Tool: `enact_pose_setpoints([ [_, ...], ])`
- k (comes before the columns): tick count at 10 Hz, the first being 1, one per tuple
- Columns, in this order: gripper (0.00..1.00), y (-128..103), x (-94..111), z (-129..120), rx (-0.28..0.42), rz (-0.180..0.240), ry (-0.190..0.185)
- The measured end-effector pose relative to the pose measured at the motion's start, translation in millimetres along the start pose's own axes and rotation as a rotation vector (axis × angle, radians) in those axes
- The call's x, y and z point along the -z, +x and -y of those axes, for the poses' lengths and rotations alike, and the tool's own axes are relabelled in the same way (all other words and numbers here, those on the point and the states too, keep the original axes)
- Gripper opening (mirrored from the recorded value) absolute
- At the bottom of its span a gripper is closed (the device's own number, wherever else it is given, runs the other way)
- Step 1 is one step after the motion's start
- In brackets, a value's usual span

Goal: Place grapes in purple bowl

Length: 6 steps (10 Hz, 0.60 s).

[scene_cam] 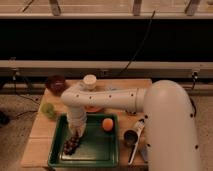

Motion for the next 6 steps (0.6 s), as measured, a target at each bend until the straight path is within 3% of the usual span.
enact_pose_setpoints([
  [3,0.11,-3,17,-4,0.000,-0.005,0.036],
  [6,0.11,-11,56,-3,0.015,-0.024,0.088],
])
